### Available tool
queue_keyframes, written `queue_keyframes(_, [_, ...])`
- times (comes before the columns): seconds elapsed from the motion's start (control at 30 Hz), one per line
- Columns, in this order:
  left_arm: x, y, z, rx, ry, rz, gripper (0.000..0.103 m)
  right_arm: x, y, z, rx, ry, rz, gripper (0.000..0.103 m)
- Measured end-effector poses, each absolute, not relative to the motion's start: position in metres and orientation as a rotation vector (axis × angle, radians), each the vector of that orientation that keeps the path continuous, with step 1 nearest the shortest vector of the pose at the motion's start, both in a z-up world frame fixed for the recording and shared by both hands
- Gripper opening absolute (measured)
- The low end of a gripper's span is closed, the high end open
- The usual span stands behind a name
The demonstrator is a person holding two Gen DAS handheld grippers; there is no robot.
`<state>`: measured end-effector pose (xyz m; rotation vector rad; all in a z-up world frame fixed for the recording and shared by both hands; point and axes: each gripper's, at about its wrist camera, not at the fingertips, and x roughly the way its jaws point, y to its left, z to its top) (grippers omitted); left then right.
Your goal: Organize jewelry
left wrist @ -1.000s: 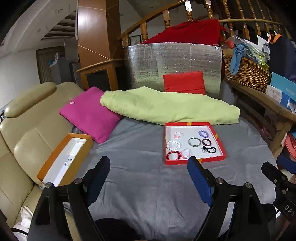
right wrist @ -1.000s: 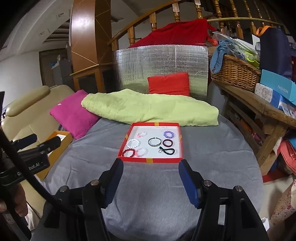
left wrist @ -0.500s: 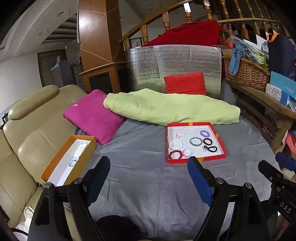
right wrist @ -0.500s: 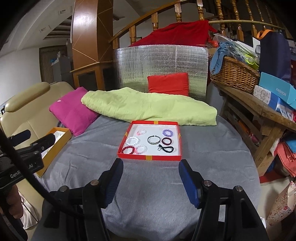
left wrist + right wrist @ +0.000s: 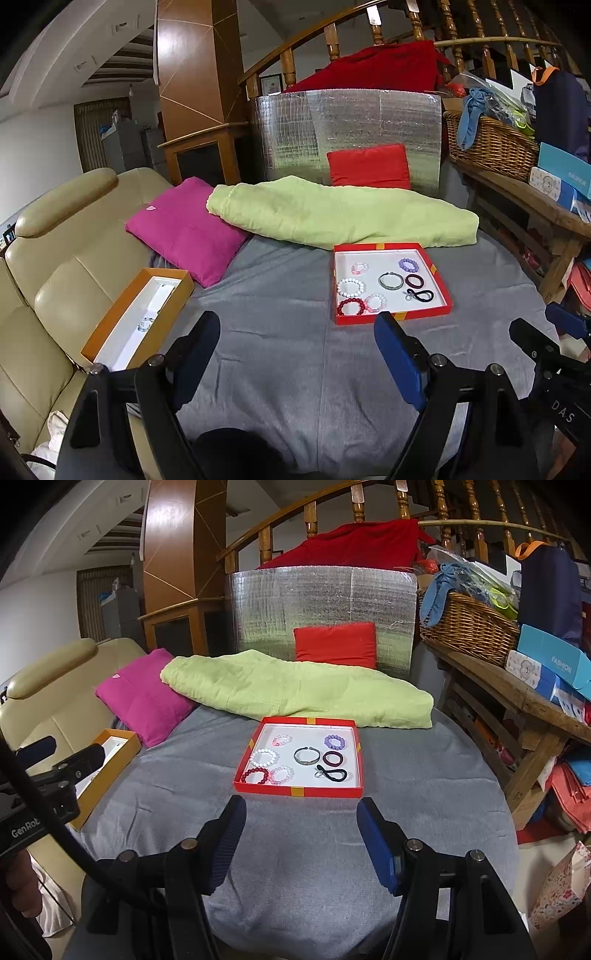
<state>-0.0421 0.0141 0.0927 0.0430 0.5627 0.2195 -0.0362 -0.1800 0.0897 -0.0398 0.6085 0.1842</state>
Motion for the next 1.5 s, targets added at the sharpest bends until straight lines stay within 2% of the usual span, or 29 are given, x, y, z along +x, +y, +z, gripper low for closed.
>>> queue_keyframes(1.5, [-0.0462,0.0181,0.0980,0.035,0.541,0.200,0.086,-0.0333,-0.1731,0.0931,-0.065,0.593,0.156,0.066])
